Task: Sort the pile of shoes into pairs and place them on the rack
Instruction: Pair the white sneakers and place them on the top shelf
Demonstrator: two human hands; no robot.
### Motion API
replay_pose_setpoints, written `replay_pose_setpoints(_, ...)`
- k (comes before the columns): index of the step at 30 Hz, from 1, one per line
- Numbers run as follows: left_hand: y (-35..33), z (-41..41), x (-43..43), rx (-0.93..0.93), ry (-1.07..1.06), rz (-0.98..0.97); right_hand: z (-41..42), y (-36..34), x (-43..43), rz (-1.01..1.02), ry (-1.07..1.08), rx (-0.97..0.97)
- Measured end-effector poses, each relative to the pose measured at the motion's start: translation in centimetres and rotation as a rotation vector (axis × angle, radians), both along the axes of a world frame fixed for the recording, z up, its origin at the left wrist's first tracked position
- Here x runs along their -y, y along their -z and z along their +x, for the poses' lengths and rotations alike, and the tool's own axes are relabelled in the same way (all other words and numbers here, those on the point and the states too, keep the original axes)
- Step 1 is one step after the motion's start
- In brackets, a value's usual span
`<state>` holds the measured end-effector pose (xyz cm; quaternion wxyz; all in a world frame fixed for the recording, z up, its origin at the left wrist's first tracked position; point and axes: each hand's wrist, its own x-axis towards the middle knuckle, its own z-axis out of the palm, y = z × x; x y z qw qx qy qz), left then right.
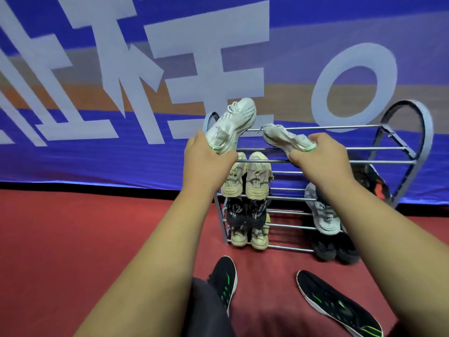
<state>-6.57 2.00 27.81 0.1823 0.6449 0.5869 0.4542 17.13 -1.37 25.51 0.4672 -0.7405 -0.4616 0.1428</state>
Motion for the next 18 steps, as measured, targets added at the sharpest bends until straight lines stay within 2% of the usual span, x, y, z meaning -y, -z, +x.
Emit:
replay_pose_setpoints(10, 5.0, 3.4, -6.6, 0.018, -0.059, -0.106, -0.2, 2.8, -7.3, 0.034, 0.006, 0.136)
replay_pose_setpoints(14, 6.6, 4.3, -8.5, 0.022, -0.077, -0.146, -0.9, 4.1, -9.8, -0.012, 0.023, 0.175)
replay_pose_setpoints(18, 8.3, 4.7, -10.3, 0.020, -0.093, -0.091, -1.7, 5.3, -11.6, -0.107, -0.025, 0.244)
